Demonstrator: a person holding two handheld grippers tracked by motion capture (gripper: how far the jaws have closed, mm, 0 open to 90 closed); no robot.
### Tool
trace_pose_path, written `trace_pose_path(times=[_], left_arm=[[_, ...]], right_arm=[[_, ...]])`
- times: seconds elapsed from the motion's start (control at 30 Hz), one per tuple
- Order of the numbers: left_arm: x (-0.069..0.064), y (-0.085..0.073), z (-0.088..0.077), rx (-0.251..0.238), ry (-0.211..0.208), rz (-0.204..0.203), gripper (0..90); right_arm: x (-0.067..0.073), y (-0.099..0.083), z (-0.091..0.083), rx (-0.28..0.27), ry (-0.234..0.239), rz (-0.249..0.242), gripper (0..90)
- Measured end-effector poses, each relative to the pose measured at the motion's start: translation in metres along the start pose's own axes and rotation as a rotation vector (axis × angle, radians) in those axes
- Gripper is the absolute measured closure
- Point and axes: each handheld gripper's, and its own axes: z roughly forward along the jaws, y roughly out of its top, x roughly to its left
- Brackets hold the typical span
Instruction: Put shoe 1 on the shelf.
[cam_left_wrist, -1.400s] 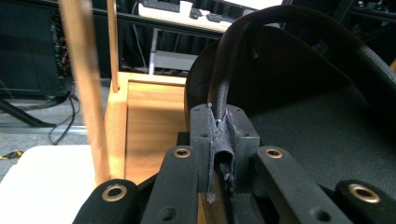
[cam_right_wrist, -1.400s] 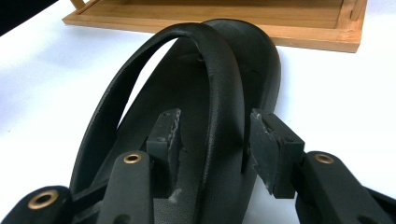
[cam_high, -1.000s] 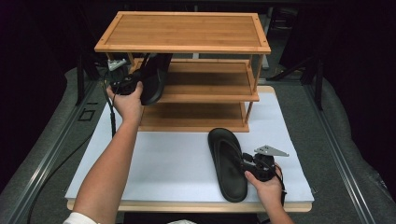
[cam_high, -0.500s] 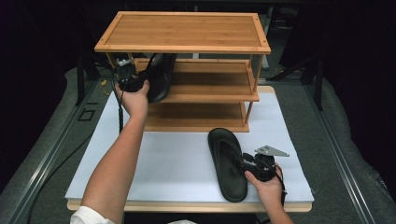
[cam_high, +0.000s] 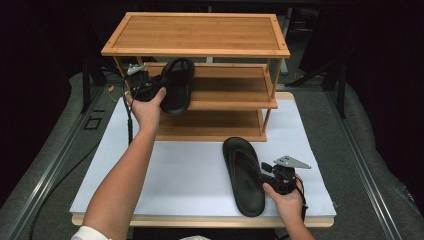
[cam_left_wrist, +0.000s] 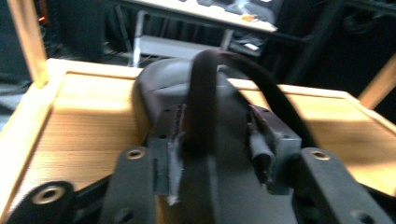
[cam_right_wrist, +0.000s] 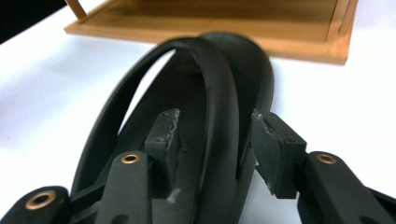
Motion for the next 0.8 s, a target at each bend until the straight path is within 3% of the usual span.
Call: trace_pose_path(times=[0.03, 0.1, 0.27, 0.3, 0.37, 0.47, 0.5, 0.57, 0.8], left_arm=[[0.0, 0.0, 0.0, 0.0, 0.0, 0.0, 53.2], [0.0, -0.003, -0.015, -0.008, -0.031, 0.026, 50.6], [0.002, -0.011, -0.034, 0.002, -0.07, 0.051, 48.6], [0.002, -0.016, -0.045, 0.003, -0.082, 0.067, 47.6], [0.004, -0.022, -0.055, -0.004, -0.088, 0.067, 47.0], [0.006, -0.032, -0.068, 0.0, -0.107, 0.077, 45.8], [0.006, -0.036, -0.072, 0.005, -0.111, 0.084, 45.2], [0.006, -0.045, -0.079, -0.002, -0.131, 0.088, 45.0], [0.01, -0.078, -0.09, 0.016, -0.191, 0.079, 47.6]], right_arm=[[0.001, 0.0, -0.001, -0.02, 0.002, -0.004, 51.4], [0.003, 0.002, -0.004, -0.049, -0.005, -0.025, 49.3], [0.008, 0.002, -0.005, -0.065, -0.034, -0.056, 45.6], [0.009, 0.002, -0.005, -0.065, -0.033, -0.058, 46.9], [0.009, 0.002, -0.007, -0.052, -0.03, -0.063, 48.2], [0.009, 0.001, -0.01, -0.032, -0.064, -0.068, 49.0], [0.008, 0.001, -0.011, -0.025, -0.07, -0.058, 53.5], [0.006, 0.0, -0.012, -0.022, -0.046, -0.039, 56.2], [0.011, -0.006, -0.013, 0.008, -0.056, -0.047, 62.0]])
